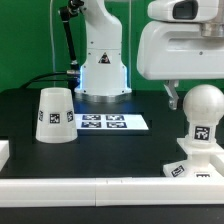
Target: Assemble lamp
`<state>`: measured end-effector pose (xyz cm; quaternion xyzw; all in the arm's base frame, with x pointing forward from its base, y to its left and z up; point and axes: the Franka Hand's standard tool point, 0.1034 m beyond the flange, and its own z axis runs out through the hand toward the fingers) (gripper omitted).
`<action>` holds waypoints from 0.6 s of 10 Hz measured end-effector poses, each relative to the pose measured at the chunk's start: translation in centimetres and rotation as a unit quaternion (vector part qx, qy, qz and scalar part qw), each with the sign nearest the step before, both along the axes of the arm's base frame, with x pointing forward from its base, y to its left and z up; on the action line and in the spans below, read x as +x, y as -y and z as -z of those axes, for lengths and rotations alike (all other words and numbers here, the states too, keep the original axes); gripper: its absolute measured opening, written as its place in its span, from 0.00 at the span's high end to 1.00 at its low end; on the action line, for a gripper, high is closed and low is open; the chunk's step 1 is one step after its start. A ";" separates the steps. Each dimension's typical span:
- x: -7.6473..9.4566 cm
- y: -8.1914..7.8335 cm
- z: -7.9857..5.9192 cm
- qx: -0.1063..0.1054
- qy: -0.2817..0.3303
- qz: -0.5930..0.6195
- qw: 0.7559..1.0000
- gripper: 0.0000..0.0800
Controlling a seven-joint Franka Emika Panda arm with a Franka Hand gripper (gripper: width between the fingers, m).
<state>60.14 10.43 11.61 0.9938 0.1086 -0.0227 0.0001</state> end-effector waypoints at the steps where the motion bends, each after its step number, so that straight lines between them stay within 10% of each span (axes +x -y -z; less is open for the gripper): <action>1: 0.3 -0.2 0.0 -0.003 0.010 -0.073 0.997 0.13; 6: 0.5 -0.6 0.2 -0.006 0.009 -0.337 0.941 0.13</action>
Offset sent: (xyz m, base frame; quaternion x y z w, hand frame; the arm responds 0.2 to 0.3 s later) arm 0.0082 0.0080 -0.0020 0.0131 -0.0063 -0.2522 0.9676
